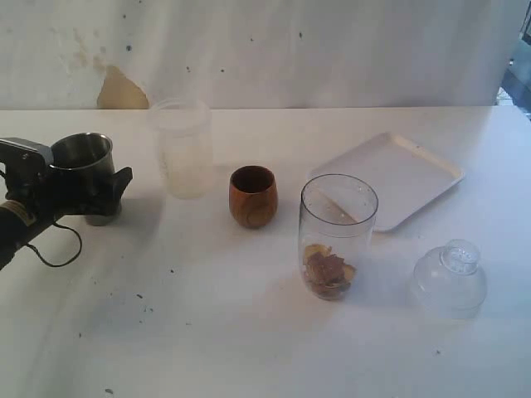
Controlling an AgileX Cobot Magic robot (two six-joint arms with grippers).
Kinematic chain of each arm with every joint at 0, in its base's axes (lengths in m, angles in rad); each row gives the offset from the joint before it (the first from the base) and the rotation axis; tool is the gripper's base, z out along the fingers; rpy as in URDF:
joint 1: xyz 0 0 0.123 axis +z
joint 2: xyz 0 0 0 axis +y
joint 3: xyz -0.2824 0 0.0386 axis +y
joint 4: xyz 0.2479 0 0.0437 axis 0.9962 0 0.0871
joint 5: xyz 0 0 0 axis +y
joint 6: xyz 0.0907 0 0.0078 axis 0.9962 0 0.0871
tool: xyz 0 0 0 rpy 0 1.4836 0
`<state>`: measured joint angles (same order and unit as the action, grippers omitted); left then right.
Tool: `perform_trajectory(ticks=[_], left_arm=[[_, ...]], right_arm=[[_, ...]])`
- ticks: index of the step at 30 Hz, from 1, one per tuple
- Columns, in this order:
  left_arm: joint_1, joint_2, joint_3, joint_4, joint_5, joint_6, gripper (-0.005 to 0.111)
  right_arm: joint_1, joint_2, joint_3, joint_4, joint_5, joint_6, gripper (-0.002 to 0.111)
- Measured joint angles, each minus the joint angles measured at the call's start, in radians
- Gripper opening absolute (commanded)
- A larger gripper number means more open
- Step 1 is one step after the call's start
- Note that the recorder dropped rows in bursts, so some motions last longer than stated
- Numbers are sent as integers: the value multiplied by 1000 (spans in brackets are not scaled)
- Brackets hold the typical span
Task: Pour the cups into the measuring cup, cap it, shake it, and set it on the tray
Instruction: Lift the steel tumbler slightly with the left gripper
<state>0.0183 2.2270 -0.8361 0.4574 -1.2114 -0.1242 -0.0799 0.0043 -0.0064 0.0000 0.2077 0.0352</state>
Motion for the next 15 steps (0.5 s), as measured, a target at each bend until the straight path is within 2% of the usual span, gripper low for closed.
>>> perform_trajectory(ticks=[15], left_arm=[[0, 46, -1, 0, 0, -9, 105]], right_arm=[[0, 0, 0, 0, 0, 0, 0]])
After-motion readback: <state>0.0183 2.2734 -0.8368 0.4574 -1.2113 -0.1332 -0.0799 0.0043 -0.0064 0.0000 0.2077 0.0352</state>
